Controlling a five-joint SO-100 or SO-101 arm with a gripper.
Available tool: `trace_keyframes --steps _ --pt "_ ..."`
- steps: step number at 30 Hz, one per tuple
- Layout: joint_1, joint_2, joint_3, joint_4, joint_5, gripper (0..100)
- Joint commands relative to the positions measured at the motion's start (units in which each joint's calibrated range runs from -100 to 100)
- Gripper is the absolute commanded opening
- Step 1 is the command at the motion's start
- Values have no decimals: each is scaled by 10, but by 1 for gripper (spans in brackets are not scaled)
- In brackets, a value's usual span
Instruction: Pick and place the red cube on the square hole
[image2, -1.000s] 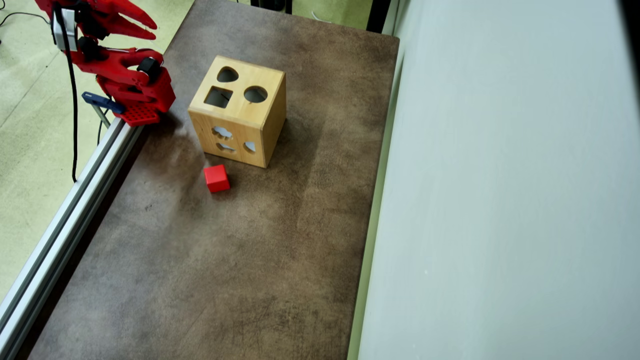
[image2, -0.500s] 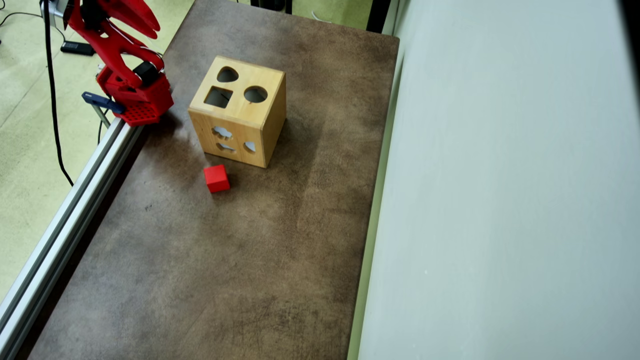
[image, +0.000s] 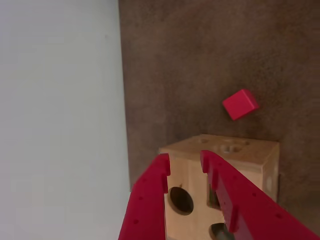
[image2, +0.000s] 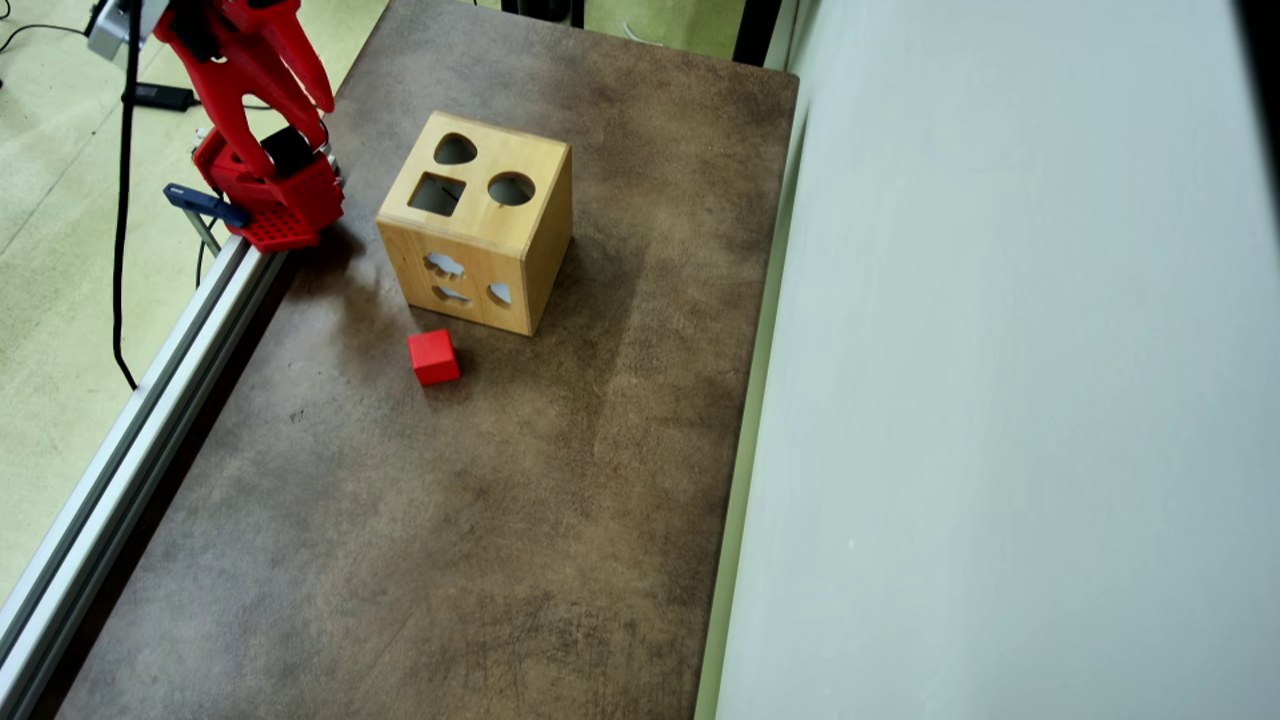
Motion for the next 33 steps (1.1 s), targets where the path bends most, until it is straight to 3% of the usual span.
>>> trace_keyframes --steps 1,9,19,33 --pt "8 53 -29 -7 34 10" --pt "9 183 -172 -6 91 10" --pt "-9 226 -169 -5 167 10" --pt "-74 233 -163 1 170 10"
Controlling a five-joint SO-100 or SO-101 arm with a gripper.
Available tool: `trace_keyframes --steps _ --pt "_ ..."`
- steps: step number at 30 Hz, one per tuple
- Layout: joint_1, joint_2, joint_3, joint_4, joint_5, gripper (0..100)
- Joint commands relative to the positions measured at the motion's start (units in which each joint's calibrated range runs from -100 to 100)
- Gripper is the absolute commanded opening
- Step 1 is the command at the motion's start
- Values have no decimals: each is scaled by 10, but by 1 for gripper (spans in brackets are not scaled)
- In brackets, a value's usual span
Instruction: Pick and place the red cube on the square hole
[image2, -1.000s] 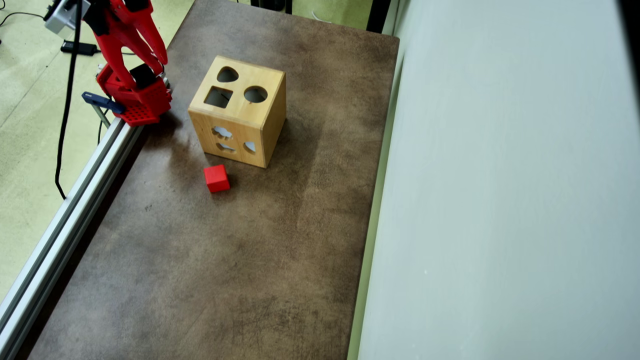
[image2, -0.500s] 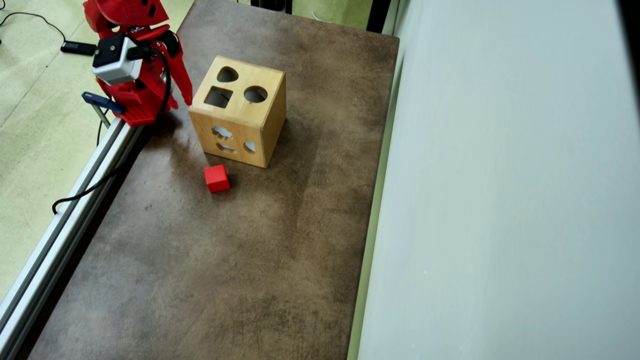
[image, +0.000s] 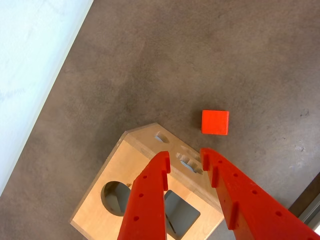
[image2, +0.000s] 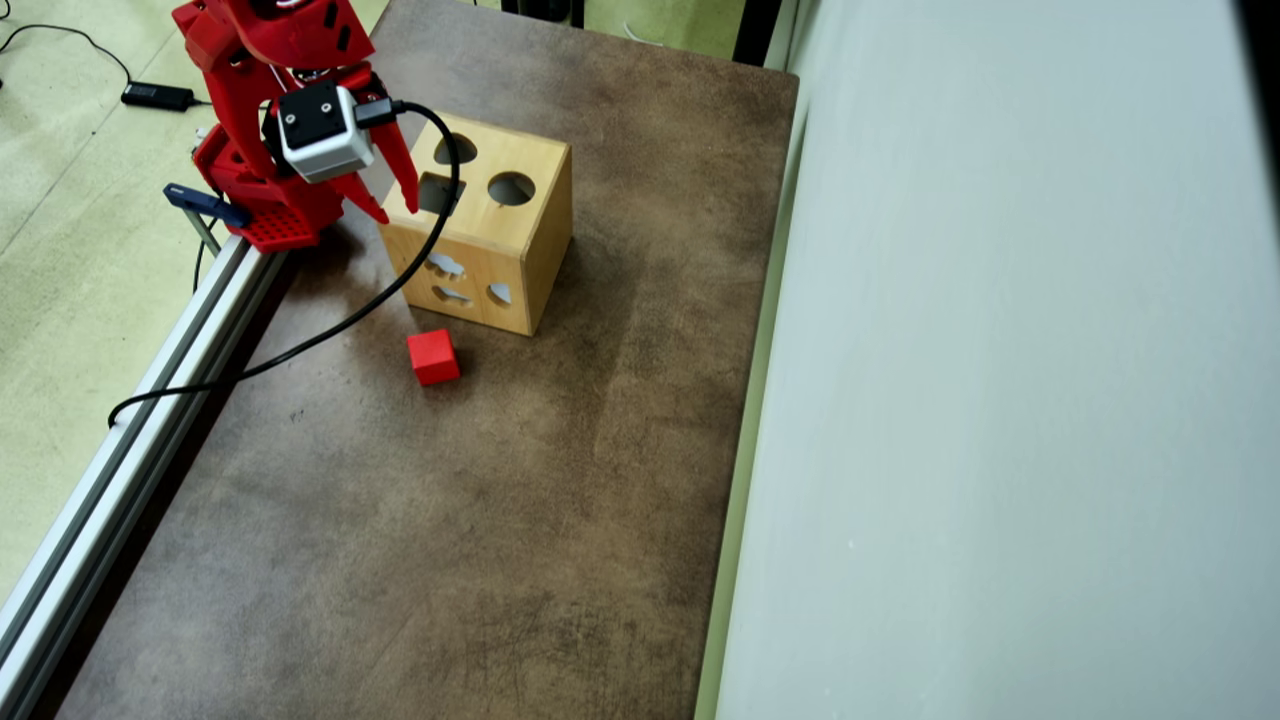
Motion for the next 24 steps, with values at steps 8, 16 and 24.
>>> trace_keyframes --steps 8,16,24 --pt "-2 -13 69 0 -1 10" --pt "0 -9 69 -1 -1 11" --pt "3 -6 81 -1 -1 11"
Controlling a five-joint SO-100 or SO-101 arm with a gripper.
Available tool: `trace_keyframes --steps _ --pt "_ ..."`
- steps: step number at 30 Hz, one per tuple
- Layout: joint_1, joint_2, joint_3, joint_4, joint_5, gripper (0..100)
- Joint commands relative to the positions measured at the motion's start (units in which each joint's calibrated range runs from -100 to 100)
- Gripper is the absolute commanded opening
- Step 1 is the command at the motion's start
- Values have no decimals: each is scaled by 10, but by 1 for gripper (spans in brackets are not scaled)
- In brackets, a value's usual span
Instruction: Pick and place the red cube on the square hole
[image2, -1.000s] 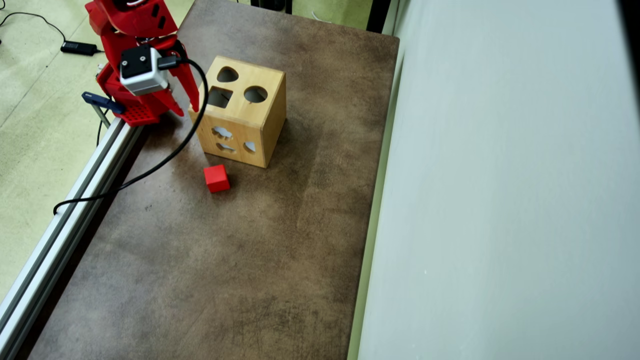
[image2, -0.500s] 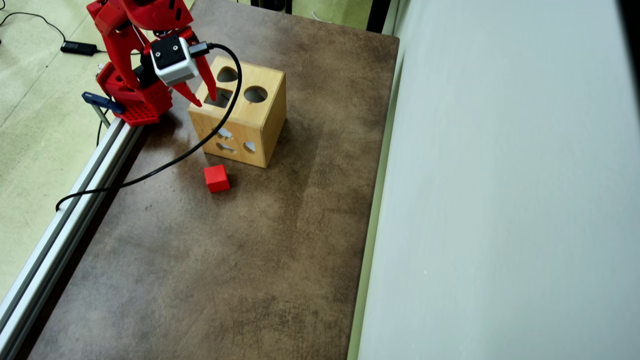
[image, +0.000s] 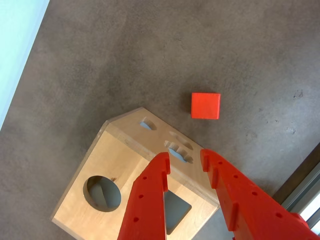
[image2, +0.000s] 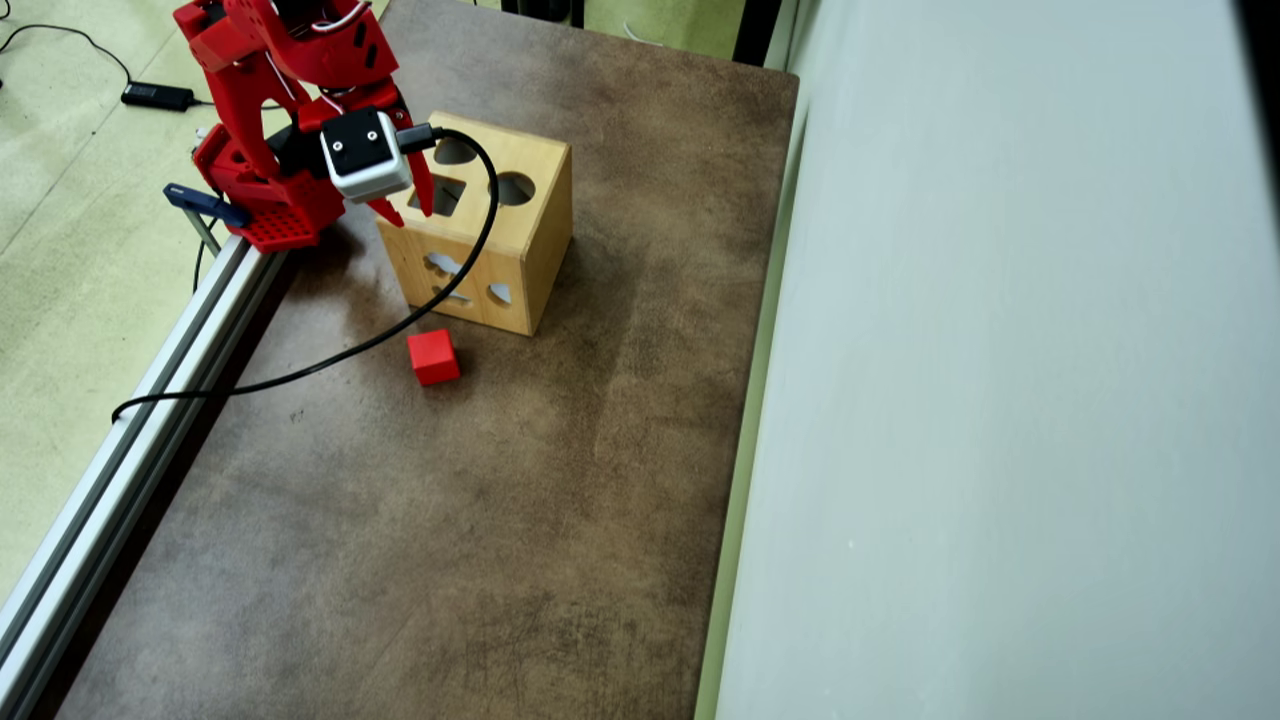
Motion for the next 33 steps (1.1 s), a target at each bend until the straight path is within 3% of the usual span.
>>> trace_keyframes --steps 1,14,25,33 --pt "3 -5 3 -1 -1 10" --pt "9 -3 3 0 -1 12" --pt "21 -3 3 0 0 49" --pt "23 -2 3 1 0 54"
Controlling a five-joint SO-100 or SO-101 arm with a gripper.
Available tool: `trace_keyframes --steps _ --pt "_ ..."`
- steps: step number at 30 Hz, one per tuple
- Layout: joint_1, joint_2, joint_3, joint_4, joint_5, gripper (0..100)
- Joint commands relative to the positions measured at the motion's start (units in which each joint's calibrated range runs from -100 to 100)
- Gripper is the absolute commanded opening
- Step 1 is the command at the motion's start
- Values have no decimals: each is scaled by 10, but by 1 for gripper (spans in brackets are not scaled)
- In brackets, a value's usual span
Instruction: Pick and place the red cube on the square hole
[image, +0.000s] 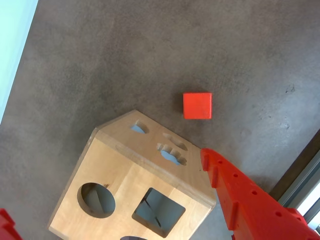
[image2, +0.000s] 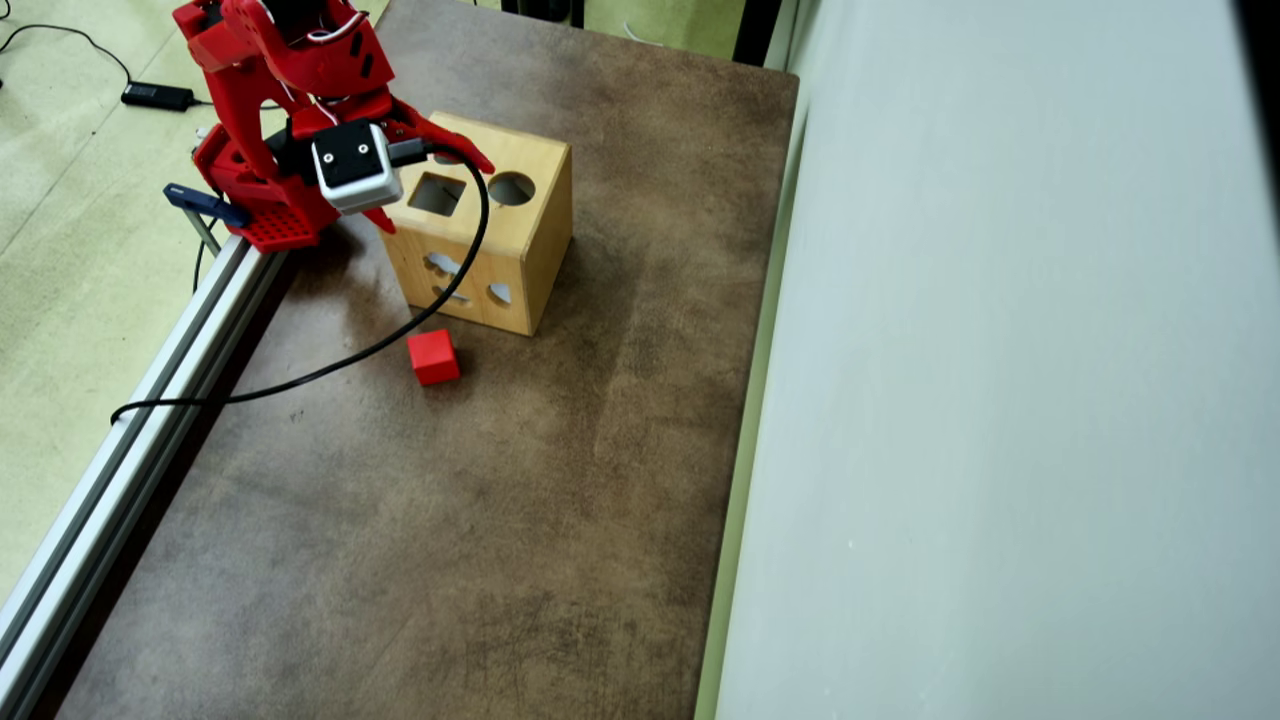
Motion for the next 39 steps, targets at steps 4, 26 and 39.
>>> trace_keyframes --steps 4,26,39 --pt "0 -2 -1 -1 0 54" --pt "12 91 109 -7 -16 54" --pt "19 198 109 -7 -22 54"
